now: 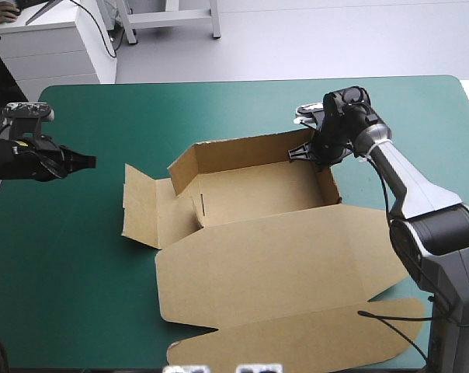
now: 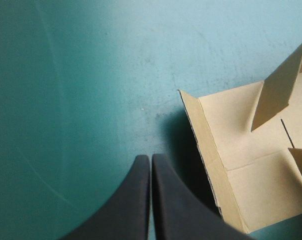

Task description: Fold the box

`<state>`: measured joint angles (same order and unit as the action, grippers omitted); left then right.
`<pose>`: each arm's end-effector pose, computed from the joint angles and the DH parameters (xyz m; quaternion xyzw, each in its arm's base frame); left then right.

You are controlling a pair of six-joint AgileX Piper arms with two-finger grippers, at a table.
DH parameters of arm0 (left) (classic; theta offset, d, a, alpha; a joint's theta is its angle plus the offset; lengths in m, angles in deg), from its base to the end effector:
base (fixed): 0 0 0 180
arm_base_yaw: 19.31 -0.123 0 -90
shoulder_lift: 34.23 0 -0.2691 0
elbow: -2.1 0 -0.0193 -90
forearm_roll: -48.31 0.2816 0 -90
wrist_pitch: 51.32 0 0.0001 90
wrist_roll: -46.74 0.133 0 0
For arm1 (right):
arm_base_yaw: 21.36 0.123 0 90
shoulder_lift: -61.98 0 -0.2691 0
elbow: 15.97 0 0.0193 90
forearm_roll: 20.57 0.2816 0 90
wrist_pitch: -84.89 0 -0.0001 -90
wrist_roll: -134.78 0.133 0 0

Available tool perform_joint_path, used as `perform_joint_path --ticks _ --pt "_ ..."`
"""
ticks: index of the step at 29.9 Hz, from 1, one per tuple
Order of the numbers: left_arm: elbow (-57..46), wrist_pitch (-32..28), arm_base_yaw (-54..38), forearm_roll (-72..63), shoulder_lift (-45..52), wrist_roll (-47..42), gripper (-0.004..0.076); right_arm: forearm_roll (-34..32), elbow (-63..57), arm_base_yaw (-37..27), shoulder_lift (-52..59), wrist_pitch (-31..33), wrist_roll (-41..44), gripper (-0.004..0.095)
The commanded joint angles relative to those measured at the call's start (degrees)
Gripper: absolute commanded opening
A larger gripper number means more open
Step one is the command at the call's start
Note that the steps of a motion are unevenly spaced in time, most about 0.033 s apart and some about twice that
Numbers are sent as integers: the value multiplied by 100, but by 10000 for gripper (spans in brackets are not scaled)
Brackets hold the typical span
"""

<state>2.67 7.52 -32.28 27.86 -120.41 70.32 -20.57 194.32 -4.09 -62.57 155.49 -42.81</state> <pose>0.3384 0.0371 0.3312 0.0457 0.9369 -0.0698 0.3394 0.4483 0.1394 0.2146 -0.1282 0.9830 0.0225 0.1298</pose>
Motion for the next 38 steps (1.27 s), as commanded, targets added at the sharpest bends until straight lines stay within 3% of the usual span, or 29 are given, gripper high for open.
perform_joint_path --ticks 1,6,13,21,27,35,38 --pt "140 -270 -7 -118 164 -11 -8 210 120 -281 402 -51 1 -19" --pt "140 -543 -21 -49 151 -11 -8 969 120 -681 725 -126 -346 -19" --pt "140 -736 -592 -1342 -221 86 -8 1217 120 -1171 1461 -130 -690 -19" --pt "140 -299 -804 -3234 -907 729 -8 2402 120 -1900 2326 -6 -1222 -19" --pt "140 430 -804 -5177 -1318 1627 -8 3031 120 -2408 2793 78 -1405 -19" --pt "140 1536 -781 -6678 -1490 1860 -8 4198 120 -2472 3019 63 -1766 -19" --pt "140 1537 -701 -6779 -1361 1847 -8 4235 120 -2461 3019 5 -1775 -18"
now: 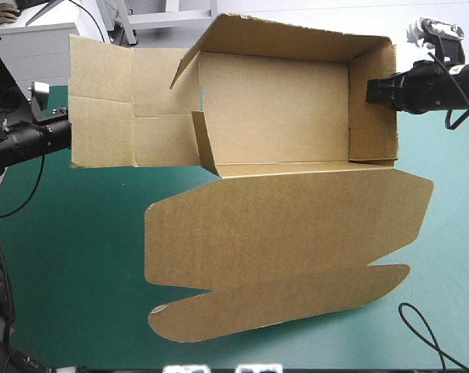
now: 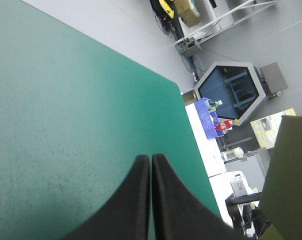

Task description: Fold the box

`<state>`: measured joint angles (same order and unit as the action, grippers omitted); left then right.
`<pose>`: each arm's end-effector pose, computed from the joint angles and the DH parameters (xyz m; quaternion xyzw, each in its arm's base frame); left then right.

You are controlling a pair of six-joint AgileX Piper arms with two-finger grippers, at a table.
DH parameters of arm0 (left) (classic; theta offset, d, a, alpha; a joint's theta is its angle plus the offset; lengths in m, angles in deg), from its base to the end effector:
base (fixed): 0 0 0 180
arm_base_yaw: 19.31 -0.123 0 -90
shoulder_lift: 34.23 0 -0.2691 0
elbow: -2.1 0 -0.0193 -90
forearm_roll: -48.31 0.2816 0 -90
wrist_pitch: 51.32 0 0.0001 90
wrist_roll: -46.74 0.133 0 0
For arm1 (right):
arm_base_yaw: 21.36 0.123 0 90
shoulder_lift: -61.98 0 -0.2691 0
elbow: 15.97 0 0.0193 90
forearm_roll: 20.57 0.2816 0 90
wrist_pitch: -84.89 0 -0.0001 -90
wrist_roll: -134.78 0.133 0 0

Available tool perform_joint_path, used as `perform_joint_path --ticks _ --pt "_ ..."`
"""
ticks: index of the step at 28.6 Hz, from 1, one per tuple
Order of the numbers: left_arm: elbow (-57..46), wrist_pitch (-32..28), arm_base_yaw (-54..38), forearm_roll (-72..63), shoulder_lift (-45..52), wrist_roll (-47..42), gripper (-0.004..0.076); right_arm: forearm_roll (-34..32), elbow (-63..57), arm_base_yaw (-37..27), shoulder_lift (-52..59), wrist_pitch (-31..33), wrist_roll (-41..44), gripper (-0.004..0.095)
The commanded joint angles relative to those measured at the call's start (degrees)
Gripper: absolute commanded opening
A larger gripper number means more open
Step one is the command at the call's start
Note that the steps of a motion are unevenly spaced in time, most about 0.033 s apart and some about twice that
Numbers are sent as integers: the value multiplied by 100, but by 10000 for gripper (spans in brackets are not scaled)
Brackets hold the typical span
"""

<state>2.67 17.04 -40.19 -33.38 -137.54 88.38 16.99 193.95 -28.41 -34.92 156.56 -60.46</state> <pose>0.4030 0.0228 0.3134 -0.0542 0.7767 -0.5036 0.3744 0.3682 0.0320 0.4422 -0.0764 0.8826 0.2510 0.3901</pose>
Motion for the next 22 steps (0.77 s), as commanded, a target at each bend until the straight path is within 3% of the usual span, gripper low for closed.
perform_joint_path --ticks 1,13,19,22 --pt "140 584 140 -666 404 42 -8 479 157 -28 255 -102 -10 -18" --pt "140 584 614 -1165 1173 -21 -8 428 157 266 255 -489 29 -17" --pt "140 584 638 -1140 1567 -21 -8 -523 157 712 255 -895 341 -17" --pt "140 558 703 -953 1788 -21 -8 -592 157 884 205 -1146 434 -17"
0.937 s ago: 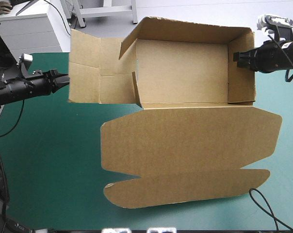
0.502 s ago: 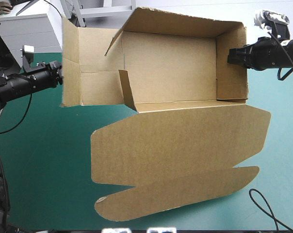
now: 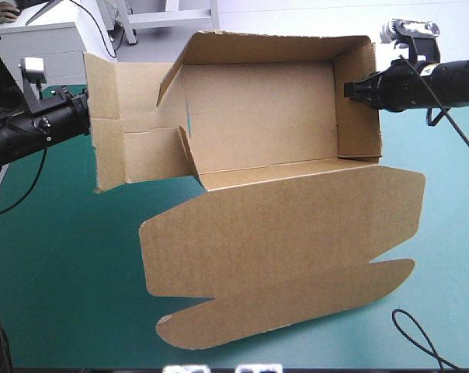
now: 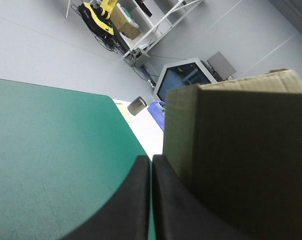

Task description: Fold the box

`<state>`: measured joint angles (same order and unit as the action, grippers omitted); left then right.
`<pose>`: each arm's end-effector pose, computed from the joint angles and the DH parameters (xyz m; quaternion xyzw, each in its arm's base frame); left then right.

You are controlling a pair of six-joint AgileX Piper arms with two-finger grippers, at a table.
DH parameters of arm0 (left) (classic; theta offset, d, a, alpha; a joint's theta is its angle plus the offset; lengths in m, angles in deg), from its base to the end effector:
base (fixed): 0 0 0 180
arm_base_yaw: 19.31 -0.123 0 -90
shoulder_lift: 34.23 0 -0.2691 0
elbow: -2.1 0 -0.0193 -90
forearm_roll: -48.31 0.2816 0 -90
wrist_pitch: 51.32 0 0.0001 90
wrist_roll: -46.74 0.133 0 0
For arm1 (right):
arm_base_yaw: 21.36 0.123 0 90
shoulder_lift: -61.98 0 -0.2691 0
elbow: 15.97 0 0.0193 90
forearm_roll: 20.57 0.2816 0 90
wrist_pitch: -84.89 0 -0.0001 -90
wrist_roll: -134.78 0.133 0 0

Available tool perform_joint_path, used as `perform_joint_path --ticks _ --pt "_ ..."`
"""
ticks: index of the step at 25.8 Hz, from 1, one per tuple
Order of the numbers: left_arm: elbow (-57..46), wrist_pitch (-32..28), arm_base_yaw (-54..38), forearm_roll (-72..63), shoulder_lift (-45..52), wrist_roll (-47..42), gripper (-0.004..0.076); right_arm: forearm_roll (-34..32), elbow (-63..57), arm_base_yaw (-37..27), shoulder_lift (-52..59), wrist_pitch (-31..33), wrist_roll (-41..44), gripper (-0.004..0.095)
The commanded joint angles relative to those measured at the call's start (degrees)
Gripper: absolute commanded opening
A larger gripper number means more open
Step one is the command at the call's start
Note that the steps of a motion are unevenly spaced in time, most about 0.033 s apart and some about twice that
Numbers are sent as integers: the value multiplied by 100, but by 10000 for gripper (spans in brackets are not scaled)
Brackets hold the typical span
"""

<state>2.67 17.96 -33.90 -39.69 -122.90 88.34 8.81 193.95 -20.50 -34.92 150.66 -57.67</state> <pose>0.3426 -0.0393 0.4179 0.0543 0.7124 -0.5381 0.4472 0.3745 0.0652 0.4420 -0.1000 0.8806 0.2131 0.4113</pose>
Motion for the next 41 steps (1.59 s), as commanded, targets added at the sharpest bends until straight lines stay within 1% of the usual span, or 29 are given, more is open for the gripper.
perform_joint_path --ticks 1,7,10,14,18,20,21,24,27,29,31,33,36,41 --pt "140 466 126 -199 377 -17 -8 215 157 120 194 -590 155 -17" --pt "140 466 502 270 560 -17 -8 202 157 346 -148 -658 198 -17" --pt "140 466 525 373 625 9 -8 132 147 566 -349 -857 198 -17" --pt "140 458 525 1242 625 -38 -8 98 147 888 -476 -1186 221 -17" --pt "140 458 561 1279 625 -38 -8 48 147 1076 -607 -1354 259 -17" --pt "140 458 561 1279 625 -38 3 -183 147 1218 -678 -1404 410 -17" --pt "140 458 561 1279 625 -38 29 -335 147 1291 -705 -1452 486 -16" --pt "140 458 561 1317 625 -38 171 -574 147 1502 -746 -1584 600 -17" --pt "140 458 561 1379 625 -38 343 -706 147 1605 -769 -1686 697 -17" --pt "140 458 561 1522 625 -38 428 -760 147 1645 -769 -1730 738 -16" --pt "140 458 561 1809 625 -38 487 -844 147 1690 -769 -1785 807 -16" --pt "140 417 561 2105 625 -158 498 -844 147 1707 -769 -1785 868 -16" --pt "140 218 561 2580 625 -905 498 -981 147 1809 -769 -1797 944 -15" --pt "140 187 597 3028 625 -1209 496 -1476 147 2101 -769 -1893 1245 -15"
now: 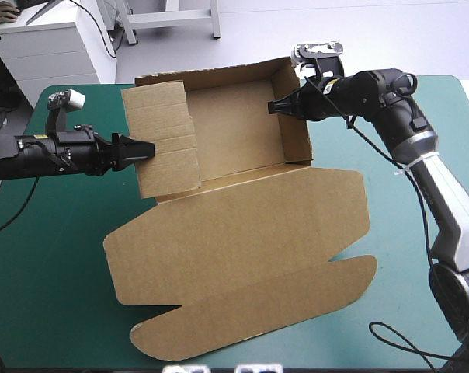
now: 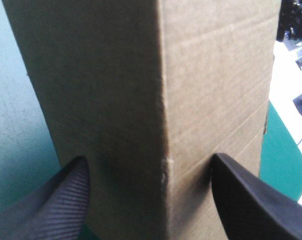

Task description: Fold the box

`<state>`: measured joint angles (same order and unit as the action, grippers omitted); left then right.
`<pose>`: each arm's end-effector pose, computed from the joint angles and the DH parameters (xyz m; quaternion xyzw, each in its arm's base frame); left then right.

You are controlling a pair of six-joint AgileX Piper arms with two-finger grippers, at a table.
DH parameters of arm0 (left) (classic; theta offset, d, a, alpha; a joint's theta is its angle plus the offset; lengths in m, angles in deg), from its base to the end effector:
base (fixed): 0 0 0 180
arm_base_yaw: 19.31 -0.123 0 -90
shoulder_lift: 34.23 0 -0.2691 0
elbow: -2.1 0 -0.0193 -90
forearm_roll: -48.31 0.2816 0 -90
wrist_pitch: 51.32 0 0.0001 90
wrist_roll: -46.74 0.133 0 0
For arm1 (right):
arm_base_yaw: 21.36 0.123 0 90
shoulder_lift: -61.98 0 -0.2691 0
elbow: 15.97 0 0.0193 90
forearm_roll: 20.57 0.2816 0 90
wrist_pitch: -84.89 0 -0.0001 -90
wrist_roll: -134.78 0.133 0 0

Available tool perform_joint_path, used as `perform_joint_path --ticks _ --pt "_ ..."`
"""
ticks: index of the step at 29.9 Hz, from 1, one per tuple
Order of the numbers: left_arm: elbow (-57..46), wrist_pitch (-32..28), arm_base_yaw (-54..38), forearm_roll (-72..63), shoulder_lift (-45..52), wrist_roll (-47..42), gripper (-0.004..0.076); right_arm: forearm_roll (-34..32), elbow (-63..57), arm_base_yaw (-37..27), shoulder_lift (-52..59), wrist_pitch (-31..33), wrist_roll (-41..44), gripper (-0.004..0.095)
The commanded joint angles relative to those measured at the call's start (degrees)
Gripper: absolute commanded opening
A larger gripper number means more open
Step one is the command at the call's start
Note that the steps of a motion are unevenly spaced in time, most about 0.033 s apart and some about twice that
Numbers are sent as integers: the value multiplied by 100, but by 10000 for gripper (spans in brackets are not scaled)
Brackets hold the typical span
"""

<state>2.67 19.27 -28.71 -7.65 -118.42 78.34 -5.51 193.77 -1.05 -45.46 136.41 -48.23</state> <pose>0.3150 -0.0532 0.3763 0.1135 0.8550 -0.3676 0.3478 0.4163 0.1829 0.3779 -0.1519 0.8831 0.1901 0.4010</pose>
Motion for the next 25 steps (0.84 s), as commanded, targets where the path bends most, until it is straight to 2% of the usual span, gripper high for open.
perform_joint_path --ticks 1,6,16,20,24,25 --pt "140 56 125 -154 177 -273 496 -179 165 223 285 -500 341 -15" --pt "140 -332 591 436 177 -368 495 -513 177 441 251 -528 593 -15" --pt "140 -1800 1500 2675 165 -2065 487 -517 177 547 218 -389 617 -15" --pt "140 -2100 1568 2978 90 -2399 391 -529 177 547 218 -227 583 -15" --pt "140 -2285 1658 2935 1 -2289 225 -540 177 547 218 -103 572 -15" --pt "140 -2390 1721 2935 -10 -2271 147 -571 177 547 218 -30 572 -15"
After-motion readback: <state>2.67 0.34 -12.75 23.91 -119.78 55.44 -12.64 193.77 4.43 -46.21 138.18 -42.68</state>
